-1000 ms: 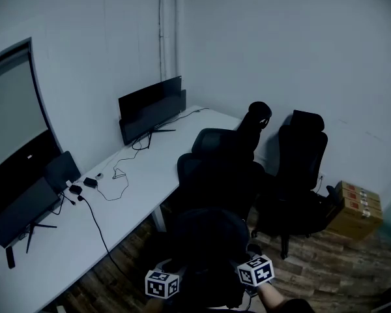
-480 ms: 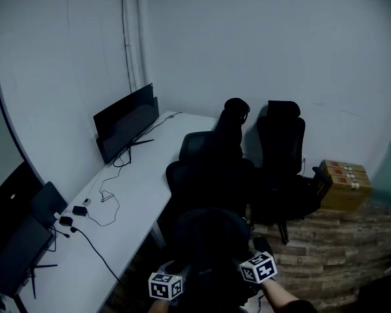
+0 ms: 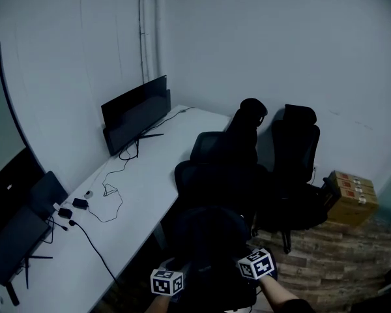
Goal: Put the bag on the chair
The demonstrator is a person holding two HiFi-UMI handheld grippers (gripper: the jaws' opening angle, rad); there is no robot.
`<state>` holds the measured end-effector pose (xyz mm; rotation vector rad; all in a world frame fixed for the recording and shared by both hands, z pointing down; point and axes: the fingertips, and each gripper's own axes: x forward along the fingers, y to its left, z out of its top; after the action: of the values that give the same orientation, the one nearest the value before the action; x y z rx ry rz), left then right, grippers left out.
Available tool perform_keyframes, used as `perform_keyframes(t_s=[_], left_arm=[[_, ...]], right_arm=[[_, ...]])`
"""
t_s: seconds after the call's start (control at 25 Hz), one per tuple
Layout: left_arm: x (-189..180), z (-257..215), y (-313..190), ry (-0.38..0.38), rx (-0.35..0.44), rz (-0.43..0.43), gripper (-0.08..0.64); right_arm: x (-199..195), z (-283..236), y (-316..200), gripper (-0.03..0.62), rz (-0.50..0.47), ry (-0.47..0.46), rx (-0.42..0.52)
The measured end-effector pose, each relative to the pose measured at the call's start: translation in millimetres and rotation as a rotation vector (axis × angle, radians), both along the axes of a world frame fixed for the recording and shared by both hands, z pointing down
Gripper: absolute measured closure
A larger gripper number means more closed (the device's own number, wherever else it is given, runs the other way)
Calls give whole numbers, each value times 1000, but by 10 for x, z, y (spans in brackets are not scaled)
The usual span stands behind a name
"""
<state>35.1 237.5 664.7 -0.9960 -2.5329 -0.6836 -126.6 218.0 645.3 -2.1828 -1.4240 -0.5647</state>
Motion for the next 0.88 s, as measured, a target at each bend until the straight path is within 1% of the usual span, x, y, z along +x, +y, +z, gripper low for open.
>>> perform_keyframes(t_s=[0.16,0.32,0.56,0.88], left_arm=[[-14,242,504,9,25,-31,387],[-190,346,992,27,58,-69,387],[-336,767,1397,70,128,-117,380],[-410,1284,1823,119,201,-163,370]], right_arm=[[-17,222,547,497,-28,2,23],[-210,342,1096,497,-62,6,44],[-368,789,1587,497,-110,9,72],[-475,1350,2089,497,-147,7,117]])
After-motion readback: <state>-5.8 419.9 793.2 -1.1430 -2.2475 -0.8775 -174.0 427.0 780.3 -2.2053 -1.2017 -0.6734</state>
